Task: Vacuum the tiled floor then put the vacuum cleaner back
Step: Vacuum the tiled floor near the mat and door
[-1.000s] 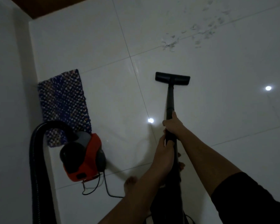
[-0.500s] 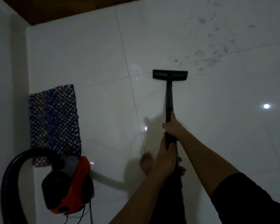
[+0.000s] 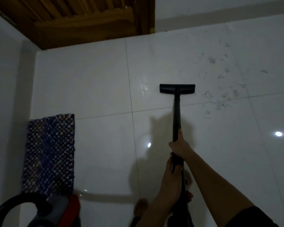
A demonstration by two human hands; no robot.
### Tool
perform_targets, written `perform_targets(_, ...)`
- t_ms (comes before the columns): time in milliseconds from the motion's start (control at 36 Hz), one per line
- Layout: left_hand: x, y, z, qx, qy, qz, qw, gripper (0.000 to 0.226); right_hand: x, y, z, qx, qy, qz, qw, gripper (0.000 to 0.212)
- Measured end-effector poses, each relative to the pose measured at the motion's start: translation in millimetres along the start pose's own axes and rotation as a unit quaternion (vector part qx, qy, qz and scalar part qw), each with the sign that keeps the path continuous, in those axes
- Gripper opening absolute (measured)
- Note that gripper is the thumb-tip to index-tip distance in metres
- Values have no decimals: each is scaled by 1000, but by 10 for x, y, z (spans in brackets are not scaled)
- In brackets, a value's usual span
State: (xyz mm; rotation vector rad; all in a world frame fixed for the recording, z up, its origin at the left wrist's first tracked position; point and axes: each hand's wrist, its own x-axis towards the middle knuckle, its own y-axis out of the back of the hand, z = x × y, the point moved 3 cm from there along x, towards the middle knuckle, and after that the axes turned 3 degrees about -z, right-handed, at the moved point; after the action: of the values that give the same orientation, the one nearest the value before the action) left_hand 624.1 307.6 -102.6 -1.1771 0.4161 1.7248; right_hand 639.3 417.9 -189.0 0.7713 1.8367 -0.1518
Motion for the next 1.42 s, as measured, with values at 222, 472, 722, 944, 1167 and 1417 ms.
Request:
perform_targets(222,667,-352,701,-30,4,29,999,43,550,711,-510,-39,10,-24,999,84)
perform_targets(472,1294,-622,1407,-37,5,47,998,43,1055,1348,-1090,-33,23,-20,999,80)
perform_targets(722,1797,-540,2128,-48,17,25,998,44,1392,1735,-1845,22,32,-10,999,75)
perform_targets(944,2212,-474,2683,-49,5,10,999,42,1754,1992,-2329,67,36,31,997,74)
perform_targets(1167,2512,-539,2950,-47,0,3,999,46,2040,2200,-2515,86,44,47,994,74)
perform_targets(1417,2736,-753,3129,-37,-15,-3,999,43,2201,2463,-2592,91,54,69,992,79)
